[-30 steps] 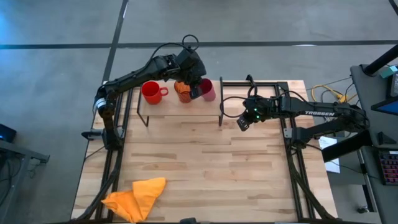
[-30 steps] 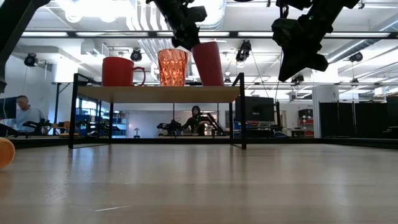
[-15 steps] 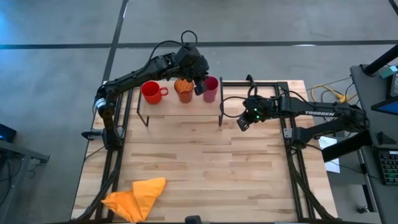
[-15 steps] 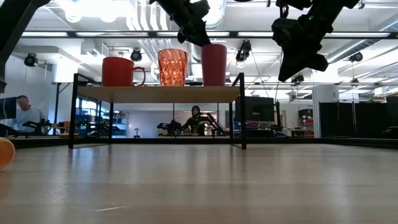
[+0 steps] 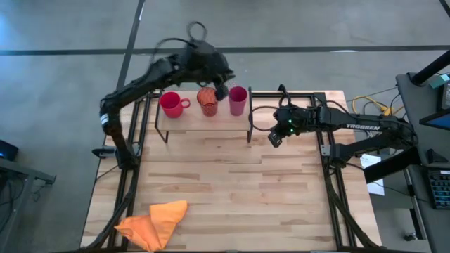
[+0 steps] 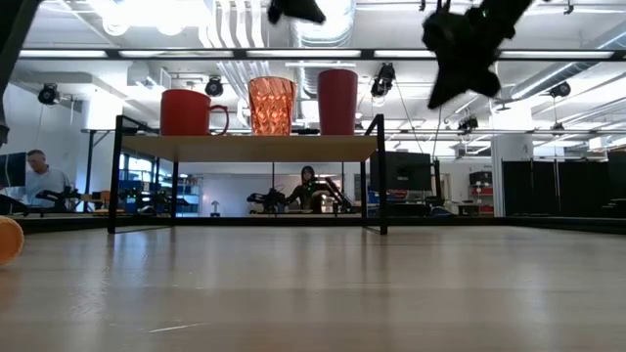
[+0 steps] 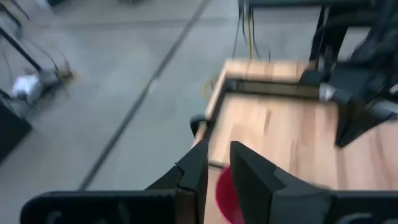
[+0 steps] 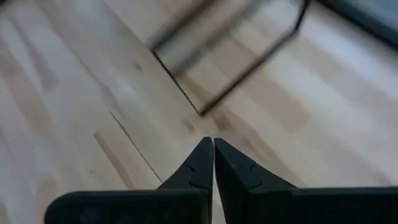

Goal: Stack small to large cups/mugs on shelf
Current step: Return to Home Position

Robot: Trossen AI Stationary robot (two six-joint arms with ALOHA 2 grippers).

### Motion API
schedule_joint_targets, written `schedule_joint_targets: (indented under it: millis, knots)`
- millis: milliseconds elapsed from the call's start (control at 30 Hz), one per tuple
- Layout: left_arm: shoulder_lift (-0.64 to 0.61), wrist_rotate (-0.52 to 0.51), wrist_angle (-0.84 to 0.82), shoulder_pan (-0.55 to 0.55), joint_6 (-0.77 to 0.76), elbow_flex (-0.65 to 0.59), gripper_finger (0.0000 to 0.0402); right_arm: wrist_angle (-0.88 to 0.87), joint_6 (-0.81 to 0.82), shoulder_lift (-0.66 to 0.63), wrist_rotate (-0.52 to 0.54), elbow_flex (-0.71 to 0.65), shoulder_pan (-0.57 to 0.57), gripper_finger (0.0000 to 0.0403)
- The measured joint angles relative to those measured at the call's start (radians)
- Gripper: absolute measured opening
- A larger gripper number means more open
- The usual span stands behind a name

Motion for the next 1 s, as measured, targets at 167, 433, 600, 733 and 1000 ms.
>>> schedule_joint_targets:
  millis: [167, 433, 600, 733, 1000]
  knots:
    - [-0.134, 0.000, 0.003, -0.022, -0.007, 0.043, 0.0053, -0.004, -0.141, 0.000, 0.000, 0.169, 0.002, 0.0009]
    - [-0.306, 0.018, -0.141, -0.099, -0.126, 0.038, 0.0006, -0.075, -0.291, -0.001, -0.029, 0.435, 0.016, 0.0009]
    - [-0.372, 0.037, -0.266, -0.167, -0.191, 0.037, 0.0001, -0.197, -0.341, -0.001, -0.035, 0.539, 0.040, 0.0009]
    - [-0.396, 0.039, -0.335, -0.233, -0.202, 0.036, 0.0000, -0.247, -0.354, -0.017, -0.035, 0.583, 0.065, 0.0009]
    - [-0.443, 0.034, -0.457, -0.341, -0.270, 0.032, 0.0000, -0.254, -0.346, -0.134, -0.027, 0.571, 0.152, 0.0009]
